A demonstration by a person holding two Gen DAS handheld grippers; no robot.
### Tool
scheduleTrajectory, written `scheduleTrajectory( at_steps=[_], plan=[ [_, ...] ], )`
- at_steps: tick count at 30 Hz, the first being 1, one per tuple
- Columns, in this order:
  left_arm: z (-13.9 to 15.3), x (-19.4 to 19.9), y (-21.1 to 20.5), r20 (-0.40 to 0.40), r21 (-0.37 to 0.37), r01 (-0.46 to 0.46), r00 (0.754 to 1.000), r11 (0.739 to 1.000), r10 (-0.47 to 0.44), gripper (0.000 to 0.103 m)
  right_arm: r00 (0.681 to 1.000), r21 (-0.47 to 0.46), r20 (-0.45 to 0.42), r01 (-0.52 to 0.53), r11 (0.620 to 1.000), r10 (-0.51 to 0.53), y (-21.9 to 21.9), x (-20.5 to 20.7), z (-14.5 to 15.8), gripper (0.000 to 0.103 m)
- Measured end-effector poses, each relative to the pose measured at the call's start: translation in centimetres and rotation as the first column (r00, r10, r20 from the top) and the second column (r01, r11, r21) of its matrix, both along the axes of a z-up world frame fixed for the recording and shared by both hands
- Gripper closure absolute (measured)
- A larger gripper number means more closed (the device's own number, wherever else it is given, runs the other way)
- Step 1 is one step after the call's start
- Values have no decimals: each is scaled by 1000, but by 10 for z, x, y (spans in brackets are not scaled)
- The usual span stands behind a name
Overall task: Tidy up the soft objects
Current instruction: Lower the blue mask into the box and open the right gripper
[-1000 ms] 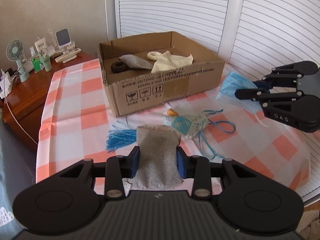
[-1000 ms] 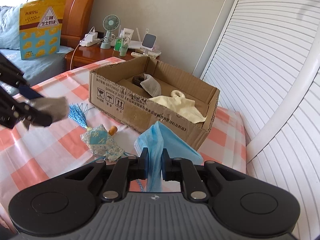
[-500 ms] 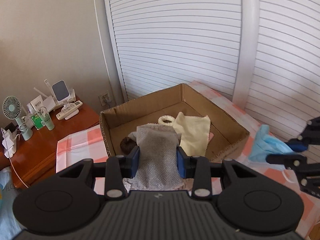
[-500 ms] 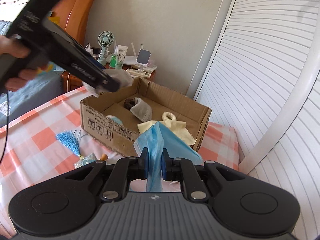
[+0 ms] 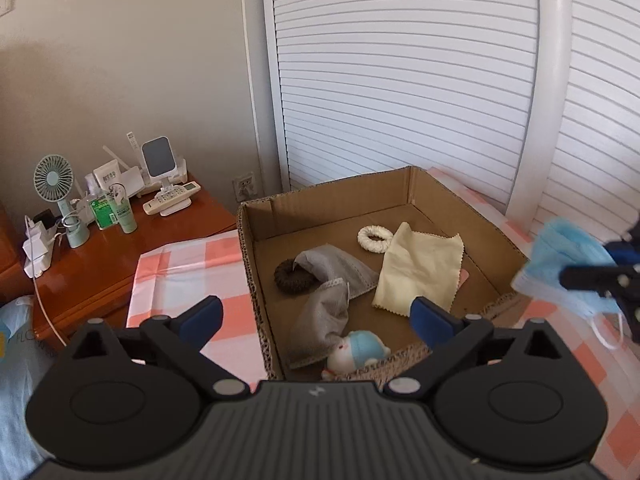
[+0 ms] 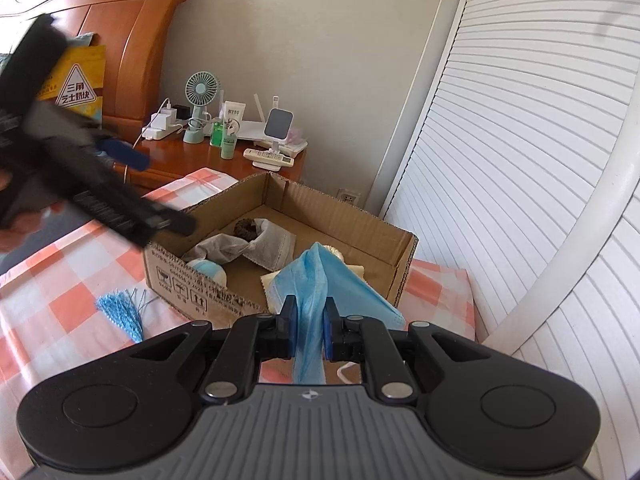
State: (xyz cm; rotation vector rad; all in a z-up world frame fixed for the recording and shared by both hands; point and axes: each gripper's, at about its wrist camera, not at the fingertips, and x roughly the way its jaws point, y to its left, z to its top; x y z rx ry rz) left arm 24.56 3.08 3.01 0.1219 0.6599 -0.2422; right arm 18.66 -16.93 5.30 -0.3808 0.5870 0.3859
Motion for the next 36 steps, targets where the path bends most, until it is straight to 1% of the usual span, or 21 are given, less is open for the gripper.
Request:
scheduleTrajectory(
  at_steps=[3,7,11,19,23,26,28,29,30,32,33,36],
  plan=[
    [6,-32,7,26,23,-5,1000,1000,4,1,1000,7,-3,1,1000,-1,5,13,3,88],
    [7,-69,10,39,51,-9,999,999,7,1,1000,8,-2,0,1000,0,17,33,7,88],
    [0,-92,9,17,76,-32,999,997,31,1,1000,2,-15,-7,1000,7,33,55,5,88],
    [-13,-114,16,-6,84,-112,994,990,112,1,998,-6,-55,-21,1000,21,67,116,-5,88],
    [-12,-118,24,-6,73,-146,989,987,147,1,997,-2,-74,-30,1000,30,87,151,-9,88],
    [-9,-119,31,7,65,-173,985,983,173,1,997,-7,-63,-33,999,33,101,171,-10,87],
    [-9,-118,36,8,58,-191,982,980,191,1,997,-5,-69,-30,1000,30,109,180,-12,73],
    [-9,-118,37,6,55,-196,981,979,196,1,997,-4,-75,-17,1000,16,111,183,-14,53],
    [-10,-116,38,0,56,-201,980,978,201,1,997,-2,-80,-5,1000,5,111,182,-15,29],
    [-13,-116,39,-12,63,-207,978,976,208,1,998,23,-62,-10,1000,11,108,175,-16,10],
    [-14,-116,40,-14,67,-208,978,976,209,1,998,31,-62,-17,999,19,107,170,-16,6],
    [-14,-119,42,-14,63,-206,978,976,207,1,998,31,-65,-10,999,12,102,157,-13,3]
  ],
)
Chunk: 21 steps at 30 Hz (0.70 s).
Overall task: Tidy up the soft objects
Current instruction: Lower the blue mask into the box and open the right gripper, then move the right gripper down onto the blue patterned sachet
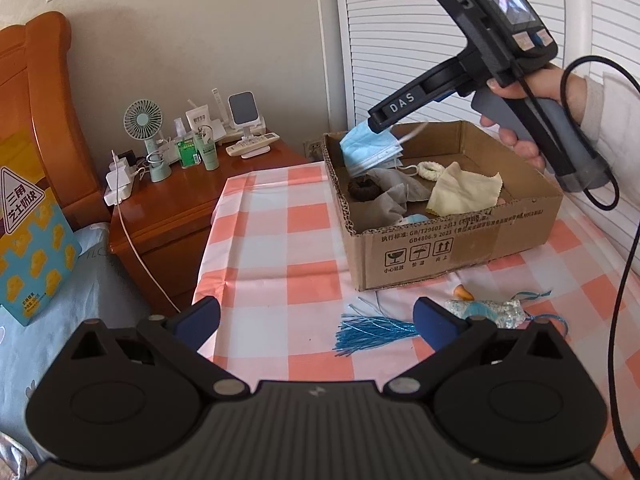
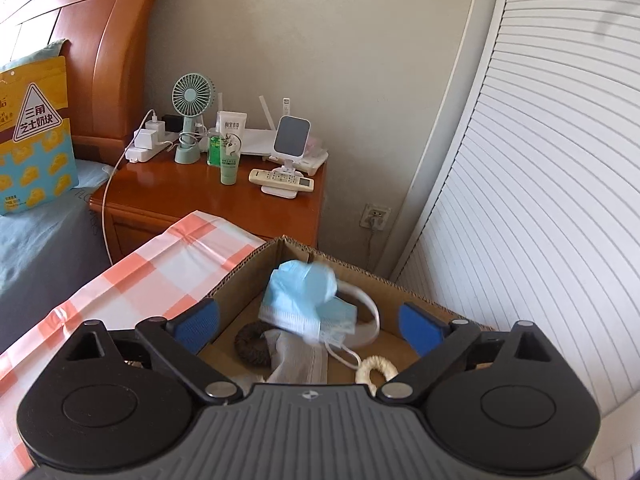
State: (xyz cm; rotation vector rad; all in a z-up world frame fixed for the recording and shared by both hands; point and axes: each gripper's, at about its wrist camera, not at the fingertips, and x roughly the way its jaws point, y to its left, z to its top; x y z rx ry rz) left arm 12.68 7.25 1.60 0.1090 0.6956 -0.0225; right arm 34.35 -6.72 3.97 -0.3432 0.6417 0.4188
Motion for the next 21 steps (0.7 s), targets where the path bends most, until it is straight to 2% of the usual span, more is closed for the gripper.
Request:
scheduleTrajectory(
  at_steps=[9,13,17,21],
  plan=[
    [4,-10,2,9,-3,-8,1000,1000,8,1,1000,9,7,18,1000,-18,-15,-60,11,0],
    [6,-14,3,13,-5,-15,1000,1000,16,1,1000,10,3,-9,1000,9,-18,-91,10,0],
    [8,-19,4,20,-8,-21,1000,1000,21,1,1000,14,-20,-10,1000,10,-21,-117,-1,0],
    [10,-24,6,28,-13,-22,999,1000,23,1,998,13,-63,28,1000,-27,-24,-130,-25,0]
  ],
)
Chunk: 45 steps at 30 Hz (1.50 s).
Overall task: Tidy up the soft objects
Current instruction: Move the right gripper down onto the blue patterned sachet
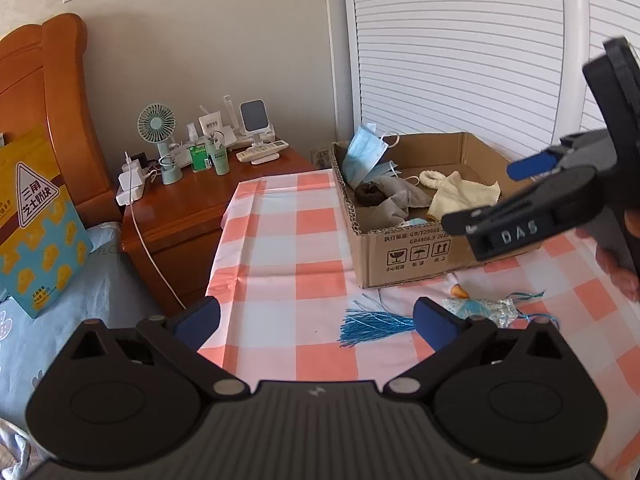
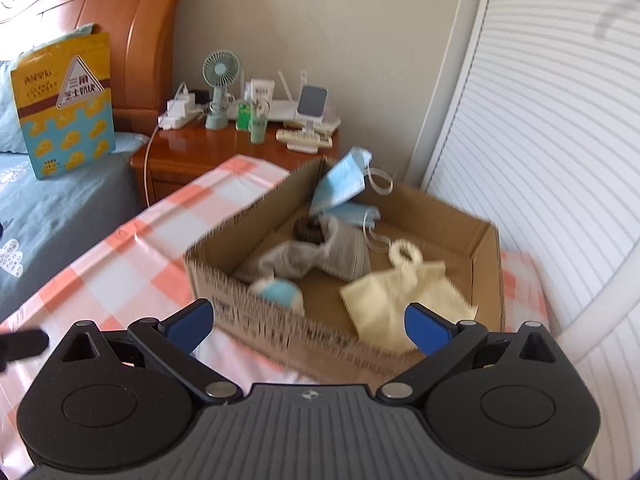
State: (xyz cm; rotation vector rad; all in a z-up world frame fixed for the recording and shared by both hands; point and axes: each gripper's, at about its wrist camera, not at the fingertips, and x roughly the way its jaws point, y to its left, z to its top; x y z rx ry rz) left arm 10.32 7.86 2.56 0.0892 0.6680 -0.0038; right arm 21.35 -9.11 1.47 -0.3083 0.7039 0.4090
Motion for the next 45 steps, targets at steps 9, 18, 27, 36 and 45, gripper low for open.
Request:
scheduleTrajectory(
  at_steps=[9,18,27,36,45],
  plan=[
    [-3,-4,5,-7,-7,-13,1000,1000,13,1,993,-3,-101,65,998,-65,-3,0,-56,0],
    [-8,-4,3,-23,-5,-16,1000,1000,16,1,986,11,-162,38,999,-35,-1,2,-74,0],
    [-8,-5,3,-24,-5,-17,1000,1000,17,1,962,75,-249,-93,993,108,0,-23,-83,0],
    [-10,-6,7,-34,-5,-23,999,1000,22,1,945,13,-254,-208,978,204,10,-61,-82,0],
    [-13,-5,8,-39,-8,-24,999,1000,23,1,953,32,-207,-220,975,222,9,-68,-85,0]
  ],
)
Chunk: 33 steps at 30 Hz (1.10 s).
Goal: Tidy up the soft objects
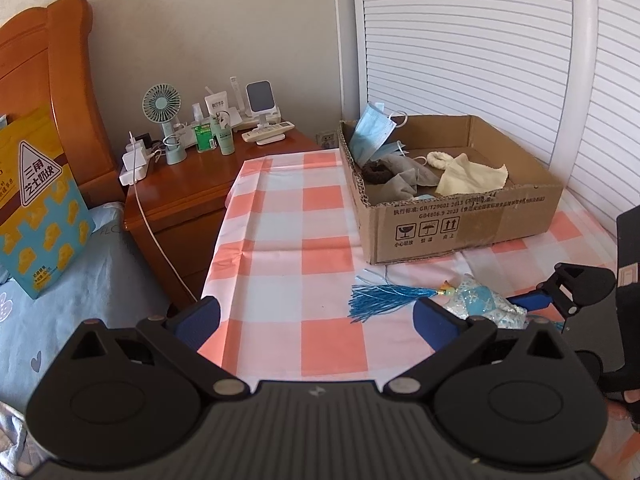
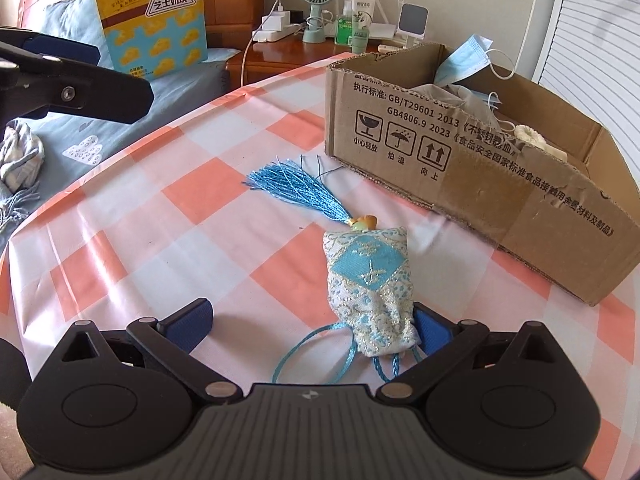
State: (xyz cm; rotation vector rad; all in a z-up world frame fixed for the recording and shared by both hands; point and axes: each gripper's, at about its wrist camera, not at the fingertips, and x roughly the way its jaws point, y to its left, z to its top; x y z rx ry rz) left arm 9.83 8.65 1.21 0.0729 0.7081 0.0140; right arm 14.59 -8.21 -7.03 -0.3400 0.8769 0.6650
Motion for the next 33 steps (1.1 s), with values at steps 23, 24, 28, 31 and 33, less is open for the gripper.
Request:
scheduleTrajectory(
  at_steps=[23,24,28,31,33],
  plan=[
    [-6,4,-8,-24,8,17,1000,1000,-16,1,990,-7,126,63,998,-62,-10,15,5,44],
    [-7,4,-10,-24,9,20,1000,1000,-19,1,990,-4,124,61,998,-60,-10,15,6,54],
    [-7,3,-13,-28,13,29,999,999,-29,1,988,-8,142,64,998,-62,-9,11,9,63],
    [-8,3,-14,-32,18,35,999,999,-34,1,987,29,144,72,997,-76,-12,9,16,64],
    [-9,3,-15,-33,21,39,999,999,-38,1,984,53,154,78,996,-85,-15,7,24,64]
  ],
)
